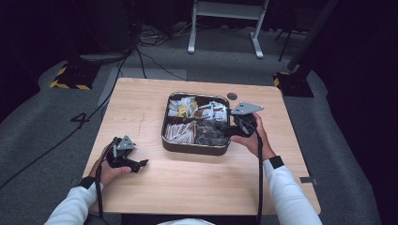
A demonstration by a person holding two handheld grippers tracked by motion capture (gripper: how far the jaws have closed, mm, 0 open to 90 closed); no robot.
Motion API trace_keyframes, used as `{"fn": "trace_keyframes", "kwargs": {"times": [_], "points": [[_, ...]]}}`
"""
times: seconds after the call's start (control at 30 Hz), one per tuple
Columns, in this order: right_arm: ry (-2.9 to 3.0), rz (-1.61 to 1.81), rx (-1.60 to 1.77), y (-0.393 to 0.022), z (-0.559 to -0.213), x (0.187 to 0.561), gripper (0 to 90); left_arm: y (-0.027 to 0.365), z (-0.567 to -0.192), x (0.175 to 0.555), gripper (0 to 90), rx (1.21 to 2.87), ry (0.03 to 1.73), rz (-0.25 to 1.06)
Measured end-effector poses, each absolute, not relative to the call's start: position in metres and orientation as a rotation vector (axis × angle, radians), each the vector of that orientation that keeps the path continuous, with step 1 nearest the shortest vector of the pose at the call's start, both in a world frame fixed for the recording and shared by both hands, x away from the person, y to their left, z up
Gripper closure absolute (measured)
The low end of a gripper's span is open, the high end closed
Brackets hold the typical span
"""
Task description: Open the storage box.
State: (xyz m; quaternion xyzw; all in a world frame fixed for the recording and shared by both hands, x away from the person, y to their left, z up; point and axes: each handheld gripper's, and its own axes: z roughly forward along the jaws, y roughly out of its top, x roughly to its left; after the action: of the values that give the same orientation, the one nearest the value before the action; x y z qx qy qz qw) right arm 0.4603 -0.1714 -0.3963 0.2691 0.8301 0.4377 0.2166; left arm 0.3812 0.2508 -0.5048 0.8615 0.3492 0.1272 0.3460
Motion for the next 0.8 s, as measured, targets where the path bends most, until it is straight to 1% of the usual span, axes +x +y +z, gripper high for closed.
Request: {"fn": "trace_keyframes", "kwargs": {"times": [0.23,0.47,0.8], "points": [[2.331,1.206,0.725,-0.153,-0.4,0.468,24.2,0.251,-0.505,0.381,12.6,2.238,0.902,0.33],[2.339,1.203,0.722,-0.144,-0.399,0.477,24.5,0.252,-0.505,0.381,12.6,2.242,0.894,0.329],[2.382,1.186,0.724,-0.13,-0.407,0.492,25.1,0.252,-0.505,0.381,12.6,2.242,0.894,0.328]]}}
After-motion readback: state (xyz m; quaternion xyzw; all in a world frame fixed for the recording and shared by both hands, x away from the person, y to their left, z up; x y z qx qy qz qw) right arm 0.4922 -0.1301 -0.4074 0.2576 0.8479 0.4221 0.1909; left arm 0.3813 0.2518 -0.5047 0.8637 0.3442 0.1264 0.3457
